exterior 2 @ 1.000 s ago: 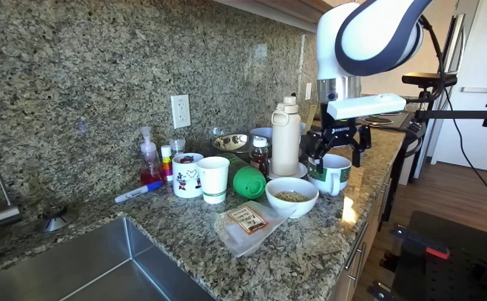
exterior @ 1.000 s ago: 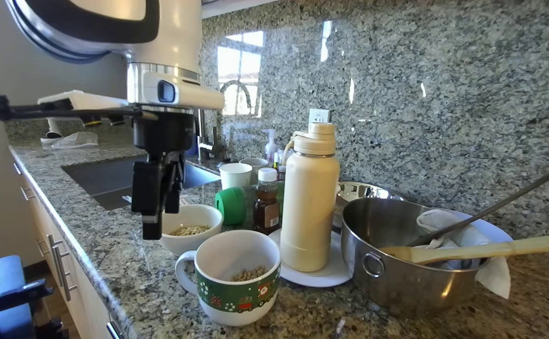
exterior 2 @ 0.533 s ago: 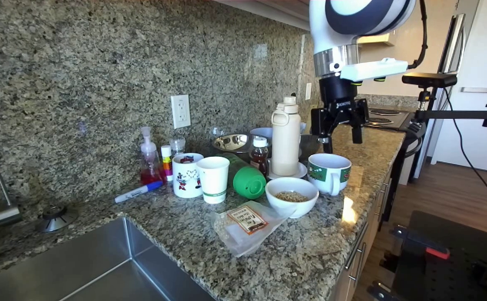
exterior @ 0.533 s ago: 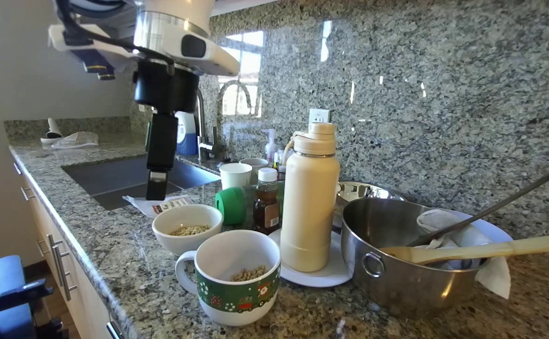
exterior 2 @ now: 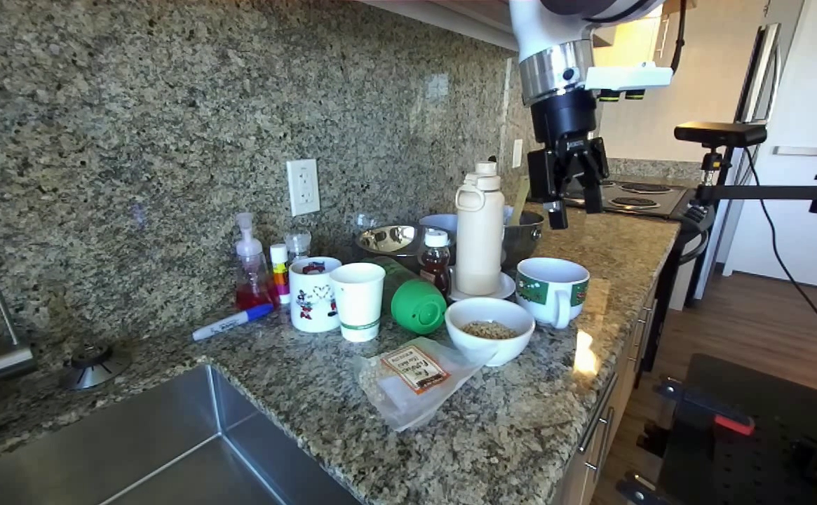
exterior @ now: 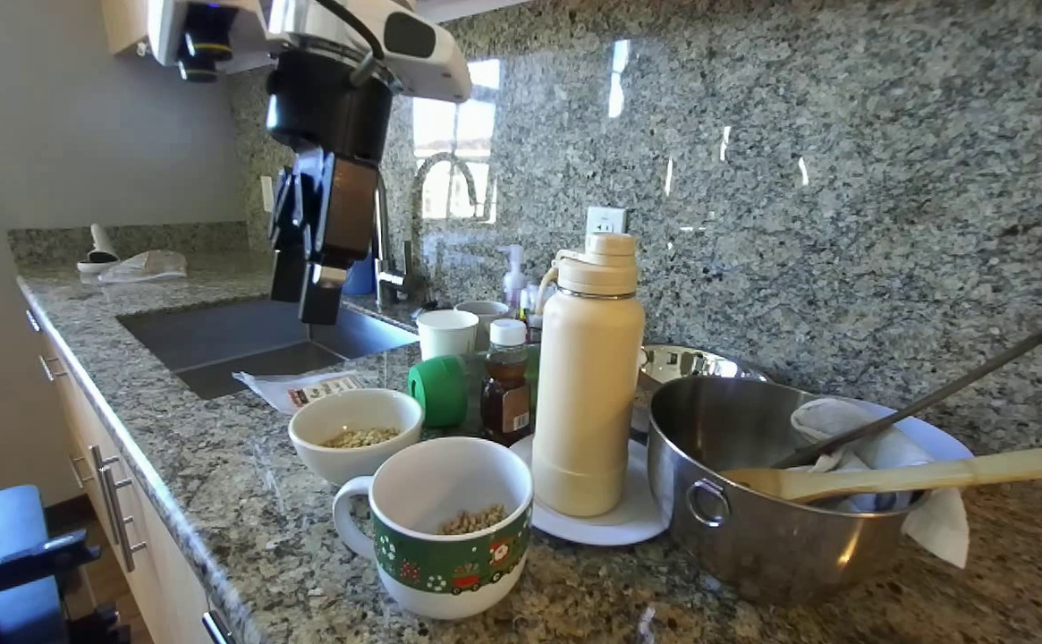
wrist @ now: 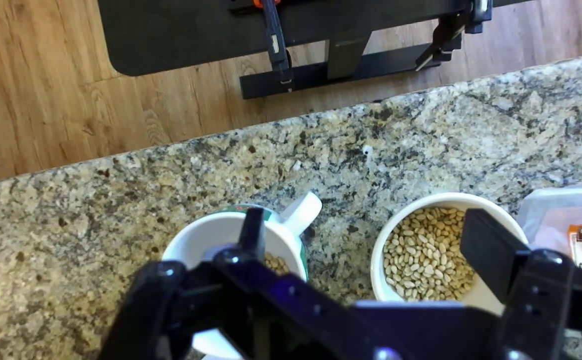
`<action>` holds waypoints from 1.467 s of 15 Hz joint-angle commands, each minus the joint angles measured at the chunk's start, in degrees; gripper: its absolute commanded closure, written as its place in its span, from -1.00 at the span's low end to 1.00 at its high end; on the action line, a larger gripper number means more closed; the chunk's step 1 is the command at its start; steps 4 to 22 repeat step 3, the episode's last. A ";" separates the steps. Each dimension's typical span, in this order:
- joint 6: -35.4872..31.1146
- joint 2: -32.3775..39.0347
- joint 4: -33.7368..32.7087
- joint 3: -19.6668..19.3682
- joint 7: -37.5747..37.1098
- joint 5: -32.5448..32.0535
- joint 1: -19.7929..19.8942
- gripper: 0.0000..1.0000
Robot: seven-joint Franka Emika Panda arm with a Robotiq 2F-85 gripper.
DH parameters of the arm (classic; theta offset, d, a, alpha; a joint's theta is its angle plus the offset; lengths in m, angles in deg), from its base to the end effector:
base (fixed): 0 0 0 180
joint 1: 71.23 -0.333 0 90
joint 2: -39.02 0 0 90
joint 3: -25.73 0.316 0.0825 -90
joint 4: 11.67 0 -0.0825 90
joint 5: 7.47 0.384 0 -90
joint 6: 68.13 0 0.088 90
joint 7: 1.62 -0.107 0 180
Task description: Pour the contents of the mug into the bowl
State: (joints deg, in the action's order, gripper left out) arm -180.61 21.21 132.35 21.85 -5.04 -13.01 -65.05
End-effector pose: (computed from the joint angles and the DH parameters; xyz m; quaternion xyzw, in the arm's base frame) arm 0.3936 -0.0758 0.3738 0.9882 -0.0901 -0.1211 0.0251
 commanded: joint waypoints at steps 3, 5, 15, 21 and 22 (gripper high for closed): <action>0.26 0.01 -0.21 -0.11 0.01 -0.10 -0.15 -1.00; 0.26 0.01 -0.21 -0.11 0.01 -0.10 -0.15 -1.00; 0.26 0.01 -0.21 -0.11 0.01 -0.10 -0.15 -1.00; 0.26 0.01 -0.21 -0.11 0.01 -0.10 -0.15 -1.00; 0.26 0.01 -0.21 -0.11 0.01 -0.10 -0.15 -1.00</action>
